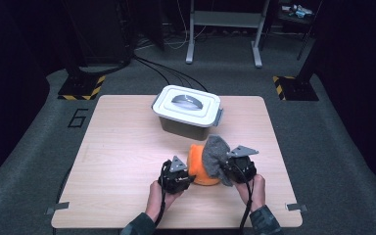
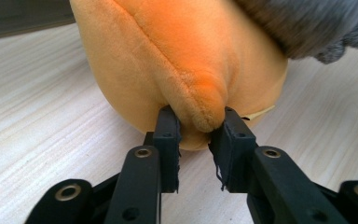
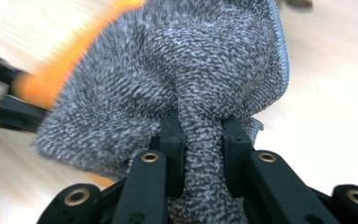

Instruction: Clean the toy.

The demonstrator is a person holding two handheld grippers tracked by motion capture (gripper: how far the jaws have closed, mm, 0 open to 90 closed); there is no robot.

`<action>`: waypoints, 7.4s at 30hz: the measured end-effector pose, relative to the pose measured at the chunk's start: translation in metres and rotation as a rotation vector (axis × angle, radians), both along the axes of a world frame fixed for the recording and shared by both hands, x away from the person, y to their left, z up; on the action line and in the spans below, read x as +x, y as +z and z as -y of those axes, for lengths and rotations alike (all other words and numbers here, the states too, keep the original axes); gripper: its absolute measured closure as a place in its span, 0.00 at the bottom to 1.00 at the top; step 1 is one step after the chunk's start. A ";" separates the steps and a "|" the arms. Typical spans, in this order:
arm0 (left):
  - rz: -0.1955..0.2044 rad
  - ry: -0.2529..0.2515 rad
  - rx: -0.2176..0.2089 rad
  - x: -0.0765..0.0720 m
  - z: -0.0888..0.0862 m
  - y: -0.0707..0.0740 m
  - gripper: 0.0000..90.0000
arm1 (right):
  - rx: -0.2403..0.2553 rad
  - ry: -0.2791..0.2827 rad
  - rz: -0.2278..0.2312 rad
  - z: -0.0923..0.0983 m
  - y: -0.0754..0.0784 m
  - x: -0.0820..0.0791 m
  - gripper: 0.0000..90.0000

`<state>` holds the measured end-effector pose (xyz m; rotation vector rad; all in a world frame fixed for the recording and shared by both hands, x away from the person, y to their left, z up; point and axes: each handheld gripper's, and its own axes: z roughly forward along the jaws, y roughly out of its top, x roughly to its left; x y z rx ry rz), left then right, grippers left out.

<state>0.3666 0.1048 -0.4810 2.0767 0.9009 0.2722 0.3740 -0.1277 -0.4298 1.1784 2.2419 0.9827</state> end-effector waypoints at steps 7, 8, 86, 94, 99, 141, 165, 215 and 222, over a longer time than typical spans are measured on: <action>-0.022 0.011 0.005 0.001 -0.003 -0.002 0.86 | -0.083 0.136 0.009 -0.046 0.003 0.007 0.83; -0.022 0.011 0.005 0.001 -0.003 -0.002 0.86 | -0.083 0.136 0.009 -0.046 0.003 0.007 0.83; 0.165 -0.103 0.206 0.005 0.013 0.001 0.44 | -0.031 -0.059 -0.069 0.021 -0.029 0.014 0.83; 0.147 -0.090 0.113 0.010 0.012 -0.004 0.77 | -0.028 -0.059 -0.060 0.020 -0.024 0.012 0.83; 0.028 -0.067 -0.034 0.011 0.004 0.003 0.82 | -0.016 -0.056 0.006 0.020 -0.005 0.003 0.83; -0.121 -0.014 -0.169 0.016 -0.011 0.005 0.82 | -0.062 0.074 -0.036 -0.031 0.001 0.006 0.83; -0.043 -0.027 -0.059 0.027 -0.006 0.001 0.62 | -0.044 -0.063 -0.133 0.020 -0.034 0.029 0.83; 0.049 0.007 0.079 0.024 0.005 0.006 0.79 | -0.139 0.111 0.022 -0.041 0.006 0.003 0.83; 0.043 0.004 0.044 0.023 0.005 0.004 0.80 | -0.093 0.032 -0.035 -0.011 -0.009 0.012 0.83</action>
